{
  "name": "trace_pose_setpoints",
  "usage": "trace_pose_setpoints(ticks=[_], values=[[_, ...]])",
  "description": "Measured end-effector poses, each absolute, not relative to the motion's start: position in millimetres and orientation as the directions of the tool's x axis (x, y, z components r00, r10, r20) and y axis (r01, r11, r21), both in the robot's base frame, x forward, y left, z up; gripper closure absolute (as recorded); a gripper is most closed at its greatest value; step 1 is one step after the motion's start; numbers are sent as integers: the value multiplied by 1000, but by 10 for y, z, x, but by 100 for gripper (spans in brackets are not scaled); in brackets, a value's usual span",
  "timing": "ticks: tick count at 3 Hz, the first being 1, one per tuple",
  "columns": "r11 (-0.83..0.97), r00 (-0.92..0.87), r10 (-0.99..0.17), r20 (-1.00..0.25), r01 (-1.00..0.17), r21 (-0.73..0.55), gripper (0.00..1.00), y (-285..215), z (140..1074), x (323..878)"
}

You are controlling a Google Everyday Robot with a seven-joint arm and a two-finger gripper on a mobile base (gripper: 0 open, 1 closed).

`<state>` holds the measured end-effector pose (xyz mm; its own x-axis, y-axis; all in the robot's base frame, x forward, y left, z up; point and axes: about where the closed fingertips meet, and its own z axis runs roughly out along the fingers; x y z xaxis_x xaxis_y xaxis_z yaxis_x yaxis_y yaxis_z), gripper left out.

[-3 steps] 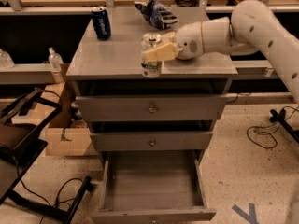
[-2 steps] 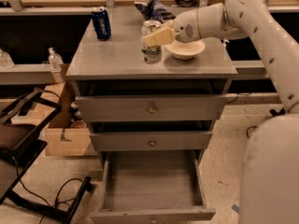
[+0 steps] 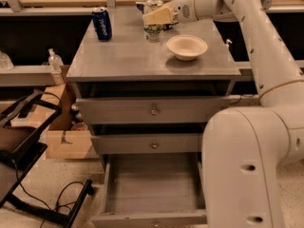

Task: Pick 7up can from bottom drawer and place on counter

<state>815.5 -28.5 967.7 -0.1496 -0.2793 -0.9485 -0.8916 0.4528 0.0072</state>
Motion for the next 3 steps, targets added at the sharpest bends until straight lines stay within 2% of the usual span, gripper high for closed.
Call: trace_pose_setpoints(ticks=[1,3], values=[[459,-127,-280,-952,-888,-17,100,-147,9649,8330],[436,-178,-305,-936,-899,29,100,395,8934,8656]])
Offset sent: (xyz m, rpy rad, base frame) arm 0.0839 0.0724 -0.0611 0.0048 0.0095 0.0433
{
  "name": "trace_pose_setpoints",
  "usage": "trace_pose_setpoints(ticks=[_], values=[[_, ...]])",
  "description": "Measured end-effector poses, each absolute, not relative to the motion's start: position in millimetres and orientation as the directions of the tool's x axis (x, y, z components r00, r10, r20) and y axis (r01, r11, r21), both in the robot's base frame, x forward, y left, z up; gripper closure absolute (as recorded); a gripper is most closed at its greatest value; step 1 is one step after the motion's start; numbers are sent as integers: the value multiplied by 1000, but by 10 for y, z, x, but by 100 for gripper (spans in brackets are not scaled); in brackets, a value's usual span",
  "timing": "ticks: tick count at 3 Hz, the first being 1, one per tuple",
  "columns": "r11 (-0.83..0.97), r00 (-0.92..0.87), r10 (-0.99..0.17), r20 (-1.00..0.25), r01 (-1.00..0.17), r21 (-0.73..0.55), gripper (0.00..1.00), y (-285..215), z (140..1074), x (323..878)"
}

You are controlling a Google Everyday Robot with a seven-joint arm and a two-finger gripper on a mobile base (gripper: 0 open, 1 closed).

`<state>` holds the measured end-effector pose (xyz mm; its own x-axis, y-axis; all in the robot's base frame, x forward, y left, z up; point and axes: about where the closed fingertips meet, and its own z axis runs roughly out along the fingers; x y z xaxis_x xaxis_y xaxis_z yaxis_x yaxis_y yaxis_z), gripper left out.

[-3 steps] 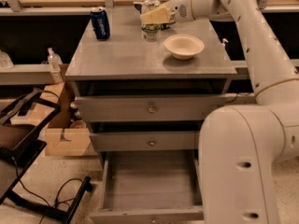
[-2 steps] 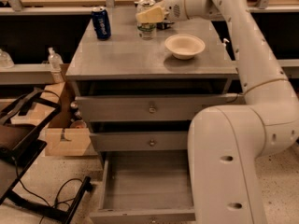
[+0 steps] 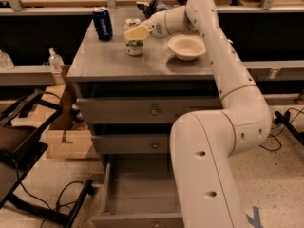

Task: Pick 7up can from bottom drawer and place on counter

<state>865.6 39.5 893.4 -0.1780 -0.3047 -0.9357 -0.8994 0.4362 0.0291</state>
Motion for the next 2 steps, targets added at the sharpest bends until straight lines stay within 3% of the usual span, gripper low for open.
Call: trace_pose_setpoints(ticks=[2], values=[[426,-216,-301,-929,-902,72,51,498,8761,8684]])
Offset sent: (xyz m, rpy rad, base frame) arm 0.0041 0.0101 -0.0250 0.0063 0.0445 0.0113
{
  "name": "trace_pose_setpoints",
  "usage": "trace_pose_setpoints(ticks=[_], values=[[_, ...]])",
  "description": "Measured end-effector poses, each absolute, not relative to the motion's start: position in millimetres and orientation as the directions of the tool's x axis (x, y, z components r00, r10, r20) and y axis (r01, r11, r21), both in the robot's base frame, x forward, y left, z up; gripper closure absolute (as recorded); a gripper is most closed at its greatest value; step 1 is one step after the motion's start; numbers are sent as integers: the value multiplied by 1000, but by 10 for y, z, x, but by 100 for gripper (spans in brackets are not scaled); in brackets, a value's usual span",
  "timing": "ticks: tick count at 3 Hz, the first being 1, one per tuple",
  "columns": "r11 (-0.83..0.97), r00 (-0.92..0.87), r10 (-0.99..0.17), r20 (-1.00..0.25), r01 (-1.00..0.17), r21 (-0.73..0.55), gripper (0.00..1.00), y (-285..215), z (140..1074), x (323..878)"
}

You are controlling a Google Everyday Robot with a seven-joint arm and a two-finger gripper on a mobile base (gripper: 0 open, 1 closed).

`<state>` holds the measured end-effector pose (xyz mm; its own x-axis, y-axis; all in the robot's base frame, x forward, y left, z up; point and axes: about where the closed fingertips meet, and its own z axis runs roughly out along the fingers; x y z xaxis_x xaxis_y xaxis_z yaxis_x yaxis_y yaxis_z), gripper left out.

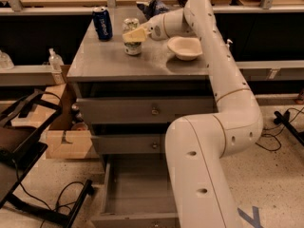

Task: Pick 7up can from bottom drawer and place on counter

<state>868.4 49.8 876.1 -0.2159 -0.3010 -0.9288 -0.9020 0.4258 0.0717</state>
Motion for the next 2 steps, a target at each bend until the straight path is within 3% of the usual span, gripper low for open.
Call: trace_pose_setpoints(ticks=[2], values=[[426,-216,-301,-929,-902,72,5,499,8762,8684]])
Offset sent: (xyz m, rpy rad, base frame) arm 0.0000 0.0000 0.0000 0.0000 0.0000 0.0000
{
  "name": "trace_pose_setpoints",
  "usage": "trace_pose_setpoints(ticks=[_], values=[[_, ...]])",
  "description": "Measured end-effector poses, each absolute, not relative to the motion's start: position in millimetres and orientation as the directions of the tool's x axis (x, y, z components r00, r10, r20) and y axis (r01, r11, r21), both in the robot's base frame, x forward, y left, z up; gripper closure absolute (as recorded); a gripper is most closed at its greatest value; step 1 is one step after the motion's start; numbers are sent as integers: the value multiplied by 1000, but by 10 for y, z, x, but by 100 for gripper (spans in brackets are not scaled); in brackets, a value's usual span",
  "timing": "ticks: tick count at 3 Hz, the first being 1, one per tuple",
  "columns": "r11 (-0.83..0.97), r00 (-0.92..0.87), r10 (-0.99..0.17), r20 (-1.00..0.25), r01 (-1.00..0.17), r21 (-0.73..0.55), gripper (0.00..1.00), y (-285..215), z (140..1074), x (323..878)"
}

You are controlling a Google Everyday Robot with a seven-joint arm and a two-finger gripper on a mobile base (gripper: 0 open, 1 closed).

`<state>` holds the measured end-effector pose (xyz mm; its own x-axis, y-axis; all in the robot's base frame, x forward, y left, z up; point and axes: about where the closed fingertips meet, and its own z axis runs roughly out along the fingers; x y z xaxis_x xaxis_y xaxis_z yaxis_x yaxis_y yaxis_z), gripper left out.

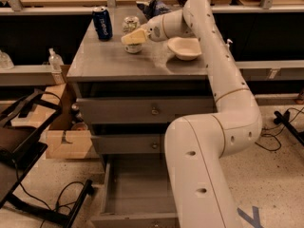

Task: Pick 7up can from bottom drawer and place on counter

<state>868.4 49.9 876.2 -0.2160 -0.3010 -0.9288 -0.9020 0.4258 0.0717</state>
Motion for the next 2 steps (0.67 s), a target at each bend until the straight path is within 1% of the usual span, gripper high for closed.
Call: trace_pose_setpoints(ticks=[1,2], values=[[424,-217,-302,-928,-903,73,0,515,8751,8685],[424,-217,-302,-928,-903,73,0,515,8751,8685]])
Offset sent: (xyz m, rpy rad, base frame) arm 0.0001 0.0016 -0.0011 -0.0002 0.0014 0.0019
